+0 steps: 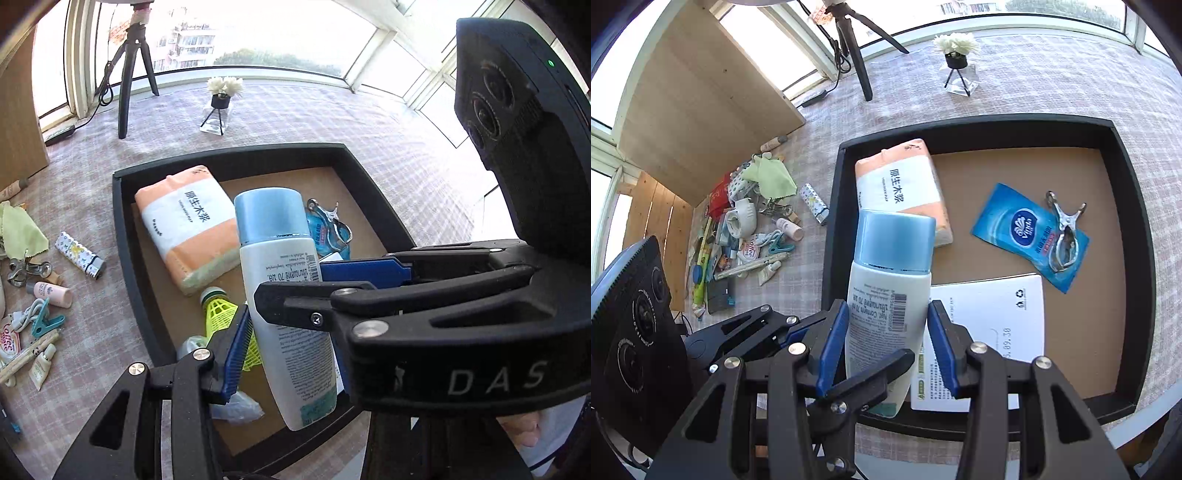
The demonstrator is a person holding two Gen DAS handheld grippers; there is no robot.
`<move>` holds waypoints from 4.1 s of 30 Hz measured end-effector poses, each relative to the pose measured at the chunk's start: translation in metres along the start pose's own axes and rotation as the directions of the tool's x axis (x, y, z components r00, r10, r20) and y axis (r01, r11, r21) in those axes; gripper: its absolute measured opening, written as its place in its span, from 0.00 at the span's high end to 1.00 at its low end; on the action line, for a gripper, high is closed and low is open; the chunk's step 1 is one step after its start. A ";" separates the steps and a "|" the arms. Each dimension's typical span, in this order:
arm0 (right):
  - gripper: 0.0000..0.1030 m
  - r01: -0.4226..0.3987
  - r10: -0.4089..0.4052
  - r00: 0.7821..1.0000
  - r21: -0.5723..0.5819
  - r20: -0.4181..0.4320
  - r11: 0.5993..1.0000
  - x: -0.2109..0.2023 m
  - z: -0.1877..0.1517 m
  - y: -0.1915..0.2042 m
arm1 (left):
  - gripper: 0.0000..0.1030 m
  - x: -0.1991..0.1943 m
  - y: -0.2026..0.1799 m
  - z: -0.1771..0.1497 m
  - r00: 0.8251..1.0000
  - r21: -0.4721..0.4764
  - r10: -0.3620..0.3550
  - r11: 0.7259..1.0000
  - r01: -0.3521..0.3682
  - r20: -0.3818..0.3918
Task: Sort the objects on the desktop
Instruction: 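Carry the blue-capped bottle into the tray and release it, then move both open grippers back over the cluttered table, then grasp the black wet-wipe pack with both grippers and lift it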
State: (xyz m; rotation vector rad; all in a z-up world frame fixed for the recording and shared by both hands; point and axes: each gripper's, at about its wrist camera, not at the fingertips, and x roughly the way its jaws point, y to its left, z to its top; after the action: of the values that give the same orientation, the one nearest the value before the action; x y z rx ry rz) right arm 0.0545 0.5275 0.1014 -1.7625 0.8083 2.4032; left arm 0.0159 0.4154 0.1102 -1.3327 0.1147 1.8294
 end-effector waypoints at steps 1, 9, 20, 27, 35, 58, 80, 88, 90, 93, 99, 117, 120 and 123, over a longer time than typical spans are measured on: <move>0.57 0.010 -0.010 1.000 0.010 0.003 1.000 -0.005 -0.003 -0.012 | 0.61 0.007 -0.010 0.002 1.000 0.008 -0.009 1.000 0.009 -0.003; 0.57 0.040 -0.041 0.999 0.081 0.011 0.996 -0.033 -0.018 -0.083 | 0.61 0.050 -0.070 0.016 0.997 0.051 -0.063 0.997 0.065 -0.038; 0.57 0.072 -0.075 0.996 0.071 0.040 0.995 -0.045 -0.021 -0.101 | 0.62 0.047 -0.073 0.014 1.000 0.052 -0.021 0.998 0.022 -0.020; 0.57 0.058 -0.056 0.997 -0.033 0.052 0.998 -0.043 -0.007 -0.054 | 0.62 0.007 -0.018 -0.004 0.999 -0.068 0.043 0.997 -0.041 0.023; 0.57 -0.017 0.020 1.000 -0.250 0.009 0.968 -0.016 0.010 0.043 | 0.62 -0.044 0.068 -0.044 0.985 -0.272 0.163 0.952 -0.143 0.055; 0.58 -0.363 0.009 0.902 -0.746 -0.432 0.559 0.154 -0.025 0.386 | 0.62 -0.160 0.271 -0.240 0.907 -0.836 0.404 0.533 -0.127 0.120; 0.61 -0.343 -0.143 0.861 -0.765 -0.488 0.545 0.282 -0.003 0.443 | 0.62 -0.138 0.329 -0.240 0.924 -0.894 0.347 0.448 -0.012 0.162; 0.60 -0.383 -0.158 0.812 -0.718 -0.561 0.580 0.287 -0.016 0.432 | 0.62 -0.140 0.334 -0.240 0.927 -0.889 0.337 0.459 -0.010 0.164; 0.60 -0.393 -0.157 0.807 -0.717 -0.569 0.576 0.286 -0.021 0.429 | 0.62 -0.142 0.334 -0.243 0.927 -0.887 0.342 0.462 -0.022 0.155; 0.60 -0.371 -0.148 0.831 -0.732 -0.536 0.572 0.285 -0.024 0.431 | 0.61 -0.145 0.332 -0.246 0.928 -0.879 0.342 0.476 -0.034 0.149; 0.59 -0.392 -0.112 0.823 -0.700 -0.557 0.597 0.283 -0.029 0.427 | 0.61 -0.149 0.325 -0.245 0.923 -0.852 0.363 0.516 -0.087 0.125; 0.64 -0.409 -0.074 0.810 -0.651 -0.581 0.640 0.270 -0.038 0.407 | 0.58 -0.166 0.331 -0.258 0.912 -0.877 0.398 0.467 -0.112 0.095; 0.64 -0.400 -0.072 0.811 -0.640 -0.581 0.656 0.277 -0.038 0.405 | 0.58 -0.170 0.331 -0.267 0.904 -0.889 0.420 0.440 -0.123 0.083; 0.64 -0.396 -0.068 0.825 -0.660 -0.561 0.639 0.278 -0.043 0.410 | 0.58 -0.170 0.329 -0.264 0.901 -0.880 0.430 0.451 -0.152 0.065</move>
State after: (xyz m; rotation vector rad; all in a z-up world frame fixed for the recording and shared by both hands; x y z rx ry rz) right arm -0.1444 0.0842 -0.0040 -2.8914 -0.1470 2.5819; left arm 0.0042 -0.0280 0.0095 -1.7471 -0.9287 2.5104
